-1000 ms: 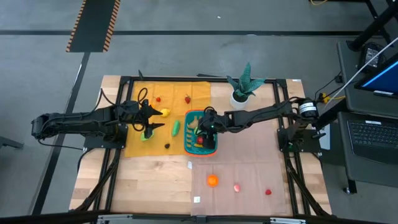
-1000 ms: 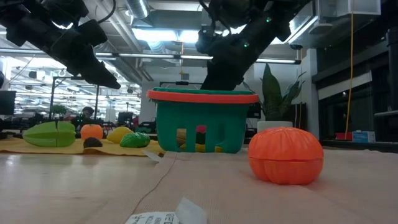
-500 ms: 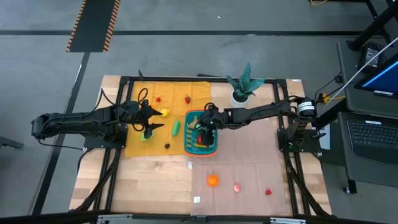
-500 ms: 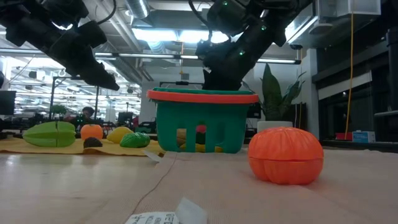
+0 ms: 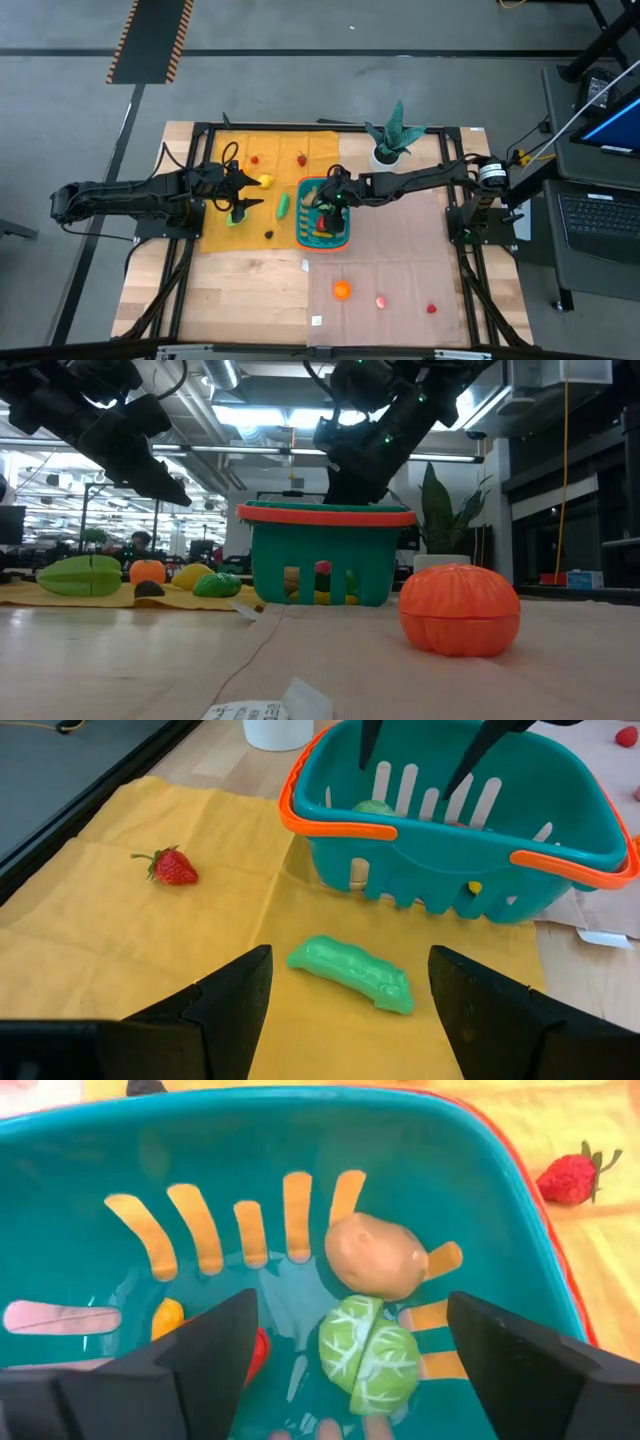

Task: Pick and placing Produce into tupperware
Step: Put the tangerine into the basket

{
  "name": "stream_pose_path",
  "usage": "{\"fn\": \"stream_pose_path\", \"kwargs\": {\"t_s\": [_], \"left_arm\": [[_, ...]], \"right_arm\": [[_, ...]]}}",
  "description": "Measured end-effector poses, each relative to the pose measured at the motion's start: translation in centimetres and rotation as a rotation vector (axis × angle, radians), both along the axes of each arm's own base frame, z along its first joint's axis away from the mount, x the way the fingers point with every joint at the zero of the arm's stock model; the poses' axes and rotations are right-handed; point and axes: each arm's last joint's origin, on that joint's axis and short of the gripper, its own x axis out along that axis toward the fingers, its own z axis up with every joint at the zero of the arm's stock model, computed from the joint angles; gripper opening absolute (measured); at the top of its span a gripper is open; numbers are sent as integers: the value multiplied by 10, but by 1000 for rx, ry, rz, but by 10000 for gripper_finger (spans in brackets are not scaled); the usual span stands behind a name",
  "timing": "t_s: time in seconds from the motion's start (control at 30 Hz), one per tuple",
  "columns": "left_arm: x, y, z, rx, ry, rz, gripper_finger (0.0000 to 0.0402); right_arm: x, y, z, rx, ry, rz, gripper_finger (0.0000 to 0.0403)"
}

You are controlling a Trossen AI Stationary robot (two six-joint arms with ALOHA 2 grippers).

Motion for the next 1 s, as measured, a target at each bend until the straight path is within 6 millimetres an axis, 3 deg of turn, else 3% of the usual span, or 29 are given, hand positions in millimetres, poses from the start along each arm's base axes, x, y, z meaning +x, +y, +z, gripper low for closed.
{"fn": "stream_pose_path", "kwargs": {"t_s": [0.2,0.37,0.57,0.77,1.0], "left_arm": [[0,0,0,-35,-9,21,261],[0,0,0,-38,-10,23,261],[0,0,0,-10,-3,7,261],[0,0,0,6,1,-3,261],[1,0,1,3,-14,1,261]], "right_arm": [[-9,9,15,-59,21,96,324],[-26,14,43,-35,2,65,324],[-42,52,74,-28,-93,183,324],[-54,95,72,-18,-56,305,324],[-67,124,64,30,25,316,324]]}}
